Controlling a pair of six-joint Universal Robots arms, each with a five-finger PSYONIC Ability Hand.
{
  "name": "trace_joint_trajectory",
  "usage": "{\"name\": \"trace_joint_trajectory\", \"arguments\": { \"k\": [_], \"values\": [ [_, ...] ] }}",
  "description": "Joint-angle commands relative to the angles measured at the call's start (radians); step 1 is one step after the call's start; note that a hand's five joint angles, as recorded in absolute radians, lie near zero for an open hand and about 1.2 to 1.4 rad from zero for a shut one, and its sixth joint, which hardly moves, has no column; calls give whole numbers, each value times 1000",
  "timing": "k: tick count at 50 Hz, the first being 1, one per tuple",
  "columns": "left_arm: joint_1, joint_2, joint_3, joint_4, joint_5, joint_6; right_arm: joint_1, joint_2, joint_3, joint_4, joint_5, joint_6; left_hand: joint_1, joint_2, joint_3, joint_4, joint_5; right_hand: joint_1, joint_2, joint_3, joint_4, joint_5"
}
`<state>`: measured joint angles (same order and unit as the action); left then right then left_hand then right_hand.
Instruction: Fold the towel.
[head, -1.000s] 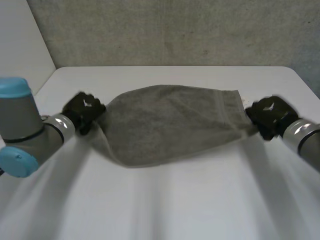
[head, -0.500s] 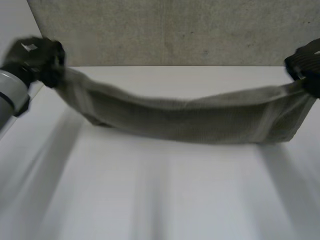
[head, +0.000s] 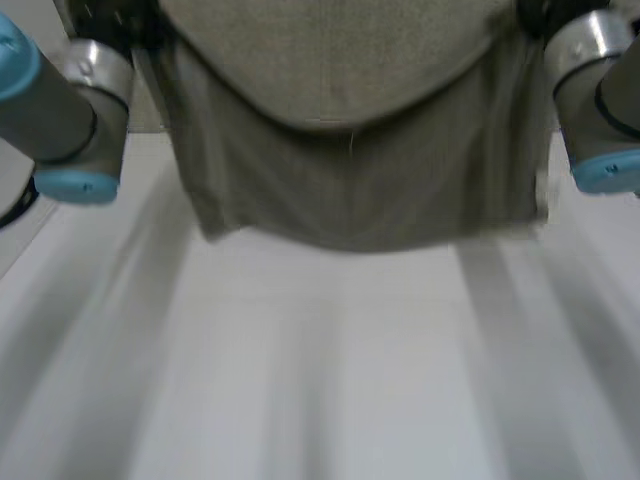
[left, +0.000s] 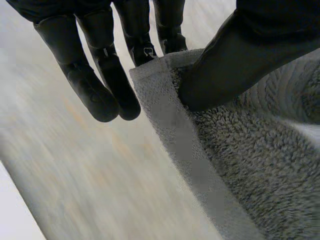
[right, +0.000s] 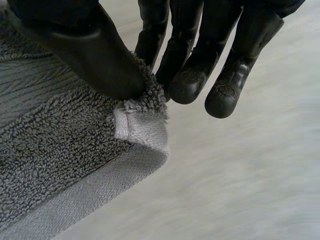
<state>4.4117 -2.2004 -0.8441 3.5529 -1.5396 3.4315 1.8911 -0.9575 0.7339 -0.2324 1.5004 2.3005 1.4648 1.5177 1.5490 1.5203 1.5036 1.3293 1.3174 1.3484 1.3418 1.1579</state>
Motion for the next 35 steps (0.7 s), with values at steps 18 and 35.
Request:
{"name": "trace_joint_trajectory", "arguments": {
  "k": [18,35],
  "values": [
    [83,67,-524,41,111,-124,-21,-127,517,286,-104,102,-68,-121,-153,-124,-282,67,79,48,54,64],
    [172,304,-852,-6,213,-25,-151,-331,789,318,-137,100,-68,-121,-153,-124,-282,67,79,48,54,64]
  ]
}}
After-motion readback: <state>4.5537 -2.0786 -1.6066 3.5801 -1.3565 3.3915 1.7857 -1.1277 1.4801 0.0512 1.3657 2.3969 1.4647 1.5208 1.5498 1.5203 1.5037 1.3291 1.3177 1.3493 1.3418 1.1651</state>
